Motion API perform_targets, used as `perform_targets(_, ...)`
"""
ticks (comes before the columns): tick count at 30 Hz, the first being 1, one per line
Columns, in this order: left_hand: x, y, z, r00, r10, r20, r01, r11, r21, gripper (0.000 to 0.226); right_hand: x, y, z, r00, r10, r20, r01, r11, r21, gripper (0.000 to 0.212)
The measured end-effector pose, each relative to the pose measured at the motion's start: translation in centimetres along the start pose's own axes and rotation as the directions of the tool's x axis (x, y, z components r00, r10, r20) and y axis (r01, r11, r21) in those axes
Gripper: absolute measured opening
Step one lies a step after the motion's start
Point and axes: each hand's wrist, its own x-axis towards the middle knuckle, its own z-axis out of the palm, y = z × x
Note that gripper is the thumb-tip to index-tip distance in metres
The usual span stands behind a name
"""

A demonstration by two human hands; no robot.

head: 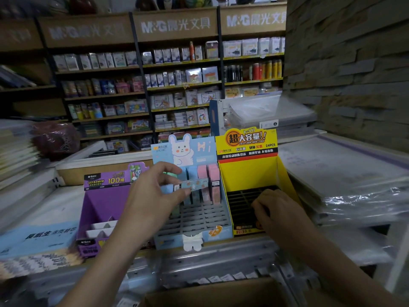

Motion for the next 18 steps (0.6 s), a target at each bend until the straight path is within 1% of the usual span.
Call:
perform_targets(3, 0.9, 0.8, -0.4, 0.994, 0.112, -0.011, -0.107, 0.972, 0.209, 0.028, -0.1, 0.1, 0.1, 1.0, -0.005, -0.008, 0.005, 1.0, 0.008, 0.027)
perform_targets(5, 1.5, 1.2, -0.4, 0.987, 0.157, 0.024, -0.156, 0.939, 0.305, 0.023, -0.1, 0.1, 0.1, 1.0, -0.006, -0.011, 0.006, 1.0, 0.012, 0.027)
perform_targets(7, 2.3, 1.5, -0.3, 0.982, 0.164, 0.088, -0.186, 0.909, 0.373, 0.018, -0.2, 0.1, 0.1, 1.0, -0.009, -0.018, 0.01, 1.0, 0.013, 0.028)
perform_targets(10, 3.3, 1.8, -0.5, 0.975, 0.149, 0.166, -0.207, 0.881, 0.426, 0.019, -0.3, 0.1, 0.2, 0.999, -0.023, -0.024, 0.023, 1.0, 0.003, 0.028)
perform_targets(12, 3.9, 1.8, -0.8, 0.965, 0.17, 0.199, -0.244, 0.859, 0.449, 0.02, -0.4, 0.1, 0.2, 0.999, -0.034, -0.028, 0.033, 0.999, -0.006, 0.027)
perform_targets(16, 4.7, 1.7, -1.1, 0.958, 0.2, 0.207, -0.276, 0.84, 0.467, 0.03, -0.5, 0.2, 0.1, 0.999, -0.033, -0.031, 0.033, 0.999, -0.001, 0.027)
perform_targets(18, 5.0, 1.3, -1.1, 0.956, 0.193, 0.222, -0.279, 0.833, 0.478, 0.03, -0.5, 0.1, 0.1, 0.999, -0.03, -0.037, 0.03, 1.0, 0.0, 0.027)
